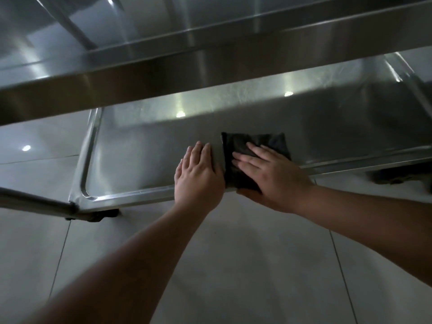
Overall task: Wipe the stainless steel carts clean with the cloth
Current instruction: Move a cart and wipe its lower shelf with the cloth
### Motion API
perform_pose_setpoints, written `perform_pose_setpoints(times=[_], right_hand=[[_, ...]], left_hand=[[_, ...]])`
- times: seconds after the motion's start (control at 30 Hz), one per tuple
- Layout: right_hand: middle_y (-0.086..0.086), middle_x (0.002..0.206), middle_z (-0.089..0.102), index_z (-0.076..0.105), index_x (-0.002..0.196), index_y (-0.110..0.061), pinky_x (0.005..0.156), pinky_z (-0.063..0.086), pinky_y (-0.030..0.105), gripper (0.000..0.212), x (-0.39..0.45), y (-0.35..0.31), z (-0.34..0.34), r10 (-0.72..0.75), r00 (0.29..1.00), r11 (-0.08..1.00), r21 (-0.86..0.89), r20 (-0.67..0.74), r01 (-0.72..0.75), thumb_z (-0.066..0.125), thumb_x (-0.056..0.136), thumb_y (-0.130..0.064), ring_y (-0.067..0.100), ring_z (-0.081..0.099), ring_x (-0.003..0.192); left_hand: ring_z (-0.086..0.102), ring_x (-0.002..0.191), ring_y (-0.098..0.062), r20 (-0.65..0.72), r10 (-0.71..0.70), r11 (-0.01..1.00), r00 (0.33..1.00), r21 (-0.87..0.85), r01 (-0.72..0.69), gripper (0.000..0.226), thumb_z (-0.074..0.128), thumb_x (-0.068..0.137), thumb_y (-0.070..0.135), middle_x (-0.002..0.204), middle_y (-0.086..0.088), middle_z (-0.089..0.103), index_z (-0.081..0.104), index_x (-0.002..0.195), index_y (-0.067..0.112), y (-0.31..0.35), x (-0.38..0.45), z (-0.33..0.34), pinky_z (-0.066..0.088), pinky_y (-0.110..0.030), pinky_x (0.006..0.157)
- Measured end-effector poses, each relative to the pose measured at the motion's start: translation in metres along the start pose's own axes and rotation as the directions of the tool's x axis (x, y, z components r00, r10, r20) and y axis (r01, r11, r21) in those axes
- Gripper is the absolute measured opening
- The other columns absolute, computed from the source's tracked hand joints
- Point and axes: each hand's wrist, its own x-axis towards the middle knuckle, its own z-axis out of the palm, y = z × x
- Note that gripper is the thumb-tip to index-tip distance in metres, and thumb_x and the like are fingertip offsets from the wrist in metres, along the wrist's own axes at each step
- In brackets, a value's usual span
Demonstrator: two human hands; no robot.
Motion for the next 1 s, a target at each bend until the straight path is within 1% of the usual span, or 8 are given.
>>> perform_pose_setpoints(times=[0.27, 0.4, 0.53, 0.6, 0.67, 0.77, 0.9, 1.0], right_hand=[[0.002, 0.144, 0.065, 0.069, 0.138, -0.015, 0.114, 0.047, 0.05, 0.053, -0.01, -0.015, -0.027, -0.105, 0.994, 0.988, 0.118, 0.01, 0.104, 0.083, 0.087, -0.019, 0.032, 0.056, 0.139], [-0.015, 0.158, 0.048, 0.053, 0.152, -0.032, 0.12, 0.039, 0.038, 0.057, -0.005, -0.027, -0.049, -0.012, 0.968, 0.993, 0.118, 0.249, -0.019, 0.068, 0.096, -0.032, 0.013, 0.039, 0.151], [-0.017, 0.161, 0.044, 0.051, 0.152, -0.036, 0.122, 0.033, 0.033, 0.054, -0.005, -0.053, -0.072, 0.129, 0.909, 0.966, 0.156, 0.396, -0.205, 0.061, 0.099, -0.029, 0.015, 0.038, 0.152], [-0.012, 0.154, 0.054, 0.057, 0.146, -0.037, 0.116, 0.04, 0.038, 0.047, -0.012, -0.077, -0.085, 0.261, 0.848, 0.92, 0.147, 0.46, -0.363, 0.058, 0.099, -0.029, 0.022, 0.048, 0.144], [-0.004, 0.124, 0.07, 0.066, 0.118, -0.04, 0.093, 0.054, 0.044, 0.025, -0.025, -0.109, -0.096, 0.386, 0.737, 0.809, 0.179, 0.555, -0.559, 0.053, 0.099, -0.032, 0.03, 0.065, 0.114], [-0.003, 0.084, 0.065, 0.06, 0.084, -0.035, 0.064, 0.049, 0.033, 0.014, -0.061, -0.164, -0.113, 0.349, 0.592, 0.683, 0.235, 0.727, -0.691, 0.056, 0.097, -0.033, 0.022, 0.064, 0.076], [0.0, 0.086, 0.07, 0.066, 0.087, -0.028, 0.073, 0.054, 0.036, 0.008, -0.107, -0.229, -0.161, 0.097, 0.489, 0.66, 0.312, 0.867, -0.684, 0.064, 0.093, -0.033, 0.021, 0.068, 0.079], [0.003, 0.093, 0.072, 0.07, 0.098, -0.02, 0.079, 0.055, 0.04, 0.013, -0.132, -0.261, -0.206, 0.046, 0.445, 0.7, 0.289, 0.894, -0.653, 0.062, 0.093, -0.03, 0.025, 0.069, 0.086]], left_hand=[[0.001, 0.164, -0.016, 0.095, 0.131, 0.985, 0.987, 0.101, -0.141, 0.065, 0.031, 0.11, 0.052, 0.179, 0.004, 0.009, 0.017, 0.17, 0.029, -0.048, -0.013, -0.025, 0.003, -0.037, 0.129], [0.004, 0.165, -0.019, 0.13, 0.104, 0.976, 0.986, 0.176, -0.127, 0.067, 0.03, 0.109, 0.058, 0.178, 0.004, 0.012, 0.02, 0.169, 0.03, -0.065, -0.03, -0.042, 0.001, -0.036, 0.127], [-0.001, 0.165, -0.018, 0.266, 0.038, 0.974, 0.963, 0.205, -0.095, 0.071, 0.029, 0.109, 0.06, 0.18, 0.004, 0.005, 0.016, 0.171, 0.028, -0.065, -0.069, -0.066, 0.001, -0.038, 0.129], [-0.002, 0.165, -0.017, 0.322, -0.005, 0.98, 0.947, 0.191, -0.06, 0.071, 0.028, 0.109, 0.059, 0.18, 0.003, 0.003, 0.015, 0.171, 0.027, -0.063, -0.093, -0.084, 0.002, -0.038, 0.129], [-0.001, 0.165, -0.017, 0.369, -0.054, 0.984, 0.928, 0.18, -0.015, 0.071, 0.027, 0.109, 0.059, 0.179, 0.003, 0.003, 0.014, 0.17, 0.027, -0.058, -0.119, -0.107, 0.005, -0.039, 0.129], [0.002, 0.165, -0.02, 0.443, -0.114, 0.979, 0.889, 0.204, 0.024, 0.071, 0.023, 0.109, 0.059, 0.179, 0.001, 0.007, 0.014, 0.17, 0.026, -0.049, -0.159, -0.146, 0.008, -0.041, 0.13], [-0.002, 0.165, -0.022, 0.612, -0.204, 0.971, 0.764, 0.228, 0.077, 0.073, 0.018, 0.109, 0.059, 0.18, -0.001, 0.002, 0.005, 0.171, 0.024, -0.031, -0.209, -0.2, 0.004, -0.044, 0.13], [0.004, 0.165, -0.025, 0.677, -0.236, 0.965, 0.698, 0.25, 0.083, 0.072, 0.022, 0.109, 0.057, 0.179, -0.005, 0.01, 0.012, 0.171, 0.019, -0.013, -0.248, -0.244, 0.008, -0.045, 0.13]])
